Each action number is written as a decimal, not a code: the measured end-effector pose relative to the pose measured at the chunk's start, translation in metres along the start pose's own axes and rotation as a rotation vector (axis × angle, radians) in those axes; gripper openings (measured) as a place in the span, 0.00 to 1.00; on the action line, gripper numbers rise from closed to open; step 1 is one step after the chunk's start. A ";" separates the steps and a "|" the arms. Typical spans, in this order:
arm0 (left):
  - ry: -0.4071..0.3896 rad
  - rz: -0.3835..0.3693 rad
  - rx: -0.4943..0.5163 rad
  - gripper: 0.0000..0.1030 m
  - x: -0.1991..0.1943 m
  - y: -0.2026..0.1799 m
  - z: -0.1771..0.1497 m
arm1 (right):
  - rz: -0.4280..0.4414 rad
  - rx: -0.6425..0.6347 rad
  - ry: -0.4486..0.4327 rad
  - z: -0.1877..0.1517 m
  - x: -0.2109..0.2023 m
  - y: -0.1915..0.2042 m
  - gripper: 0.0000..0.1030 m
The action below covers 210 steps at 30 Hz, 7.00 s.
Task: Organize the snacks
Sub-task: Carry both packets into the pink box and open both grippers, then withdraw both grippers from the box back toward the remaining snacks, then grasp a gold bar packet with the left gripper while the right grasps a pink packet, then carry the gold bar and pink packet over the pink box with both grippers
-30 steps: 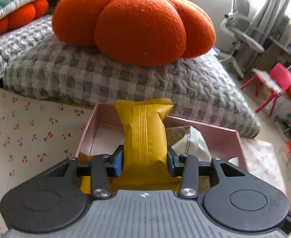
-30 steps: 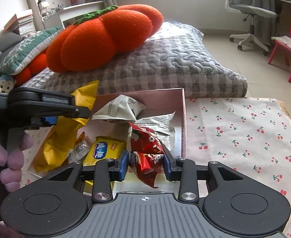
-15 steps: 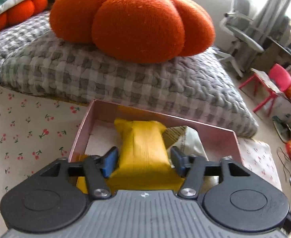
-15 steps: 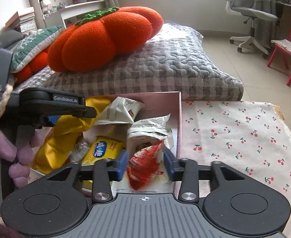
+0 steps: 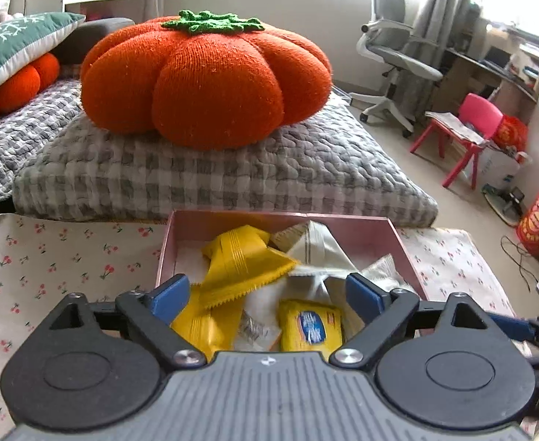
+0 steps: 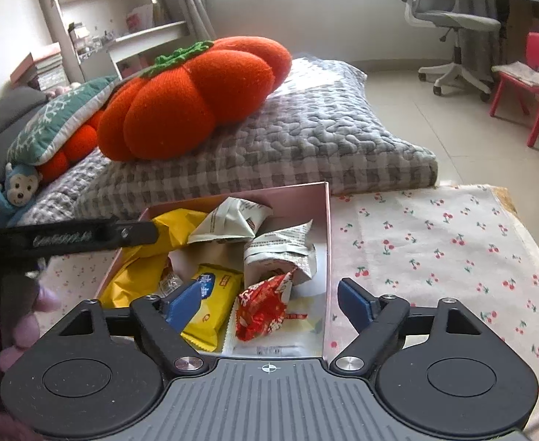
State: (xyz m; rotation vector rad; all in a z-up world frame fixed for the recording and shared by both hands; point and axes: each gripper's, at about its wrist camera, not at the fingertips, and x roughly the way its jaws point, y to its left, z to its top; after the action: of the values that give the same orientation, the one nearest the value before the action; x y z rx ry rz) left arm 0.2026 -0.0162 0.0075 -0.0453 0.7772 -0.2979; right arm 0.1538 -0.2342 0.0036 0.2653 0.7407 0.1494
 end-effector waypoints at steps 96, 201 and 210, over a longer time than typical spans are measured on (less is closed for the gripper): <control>0.138 -0.042 0.156 0.28 -0.092 -0.005 -0.193 | -0.032 -0.239 0.082 -0.132 -0.021 0.048 0.88; 0.013 -0.160 -0.015 0.26 0.002 0.012 -0.038 | 0.004 0.000 0.055 -0.003 0.036 0.034 0.30; 0.028 -0.163 0.017 0.25 0.007 0.015 -0.039 | -0.041 0.004 0.074 0.003 0.050 0.040 0.30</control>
State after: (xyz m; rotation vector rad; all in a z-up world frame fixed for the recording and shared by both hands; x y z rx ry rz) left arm 0.1834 -0.0012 -0.0275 -0.0885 0.8003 -0.4604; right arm 0.1912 -0.1853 -0.0148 0.2494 0.8191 0.1192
